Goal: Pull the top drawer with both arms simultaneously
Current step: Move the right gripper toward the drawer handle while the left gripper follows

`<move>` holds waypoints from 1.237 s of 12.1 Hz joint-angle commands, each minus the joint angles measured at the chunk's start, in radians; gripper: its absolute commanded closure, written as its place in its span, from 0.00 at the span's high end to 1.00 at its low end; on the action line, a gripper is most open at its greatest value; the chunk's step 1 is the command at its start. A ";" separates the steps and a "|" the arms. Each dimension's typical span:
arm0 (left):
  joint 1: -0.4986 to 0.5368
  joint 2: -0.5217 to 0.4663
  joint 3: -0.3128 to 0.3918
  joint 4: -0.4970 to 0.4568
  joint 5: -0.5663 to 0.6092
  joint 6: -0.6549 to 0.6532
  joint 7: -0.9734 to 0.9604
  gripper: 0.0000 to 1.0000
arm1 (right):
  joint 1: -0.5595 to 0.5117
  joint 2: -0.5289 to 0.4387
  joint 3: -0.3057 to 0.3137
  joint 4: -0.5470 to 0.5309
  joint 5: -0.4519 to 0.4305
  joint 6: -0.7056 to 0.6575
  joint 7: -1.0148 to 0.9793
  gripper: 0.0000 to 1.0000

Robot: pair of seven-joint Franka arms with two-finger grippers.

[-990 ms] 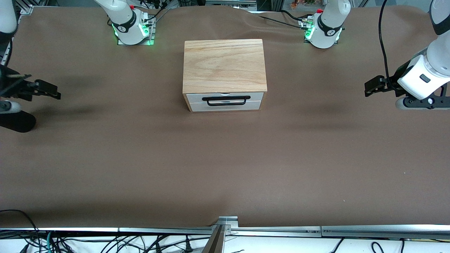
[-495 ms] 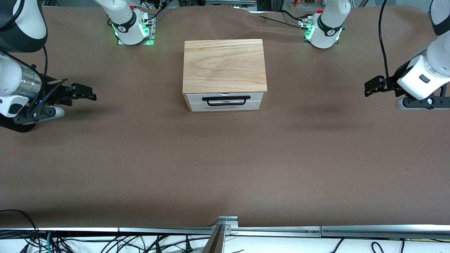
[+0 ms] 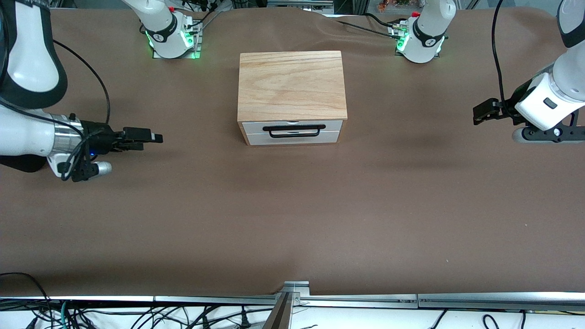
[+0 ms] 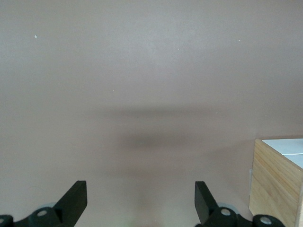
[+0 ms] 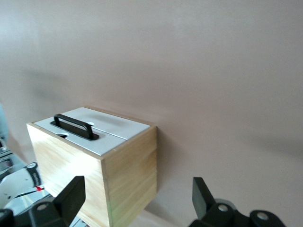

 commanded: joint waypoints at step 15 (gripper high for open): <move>-0.006 0.048 -0.080 -0.212 -0.226 0.325 -0.002 1.00 | 0.168 0.251 0.010 -0.209 0.788 0.087 -0.643 1.00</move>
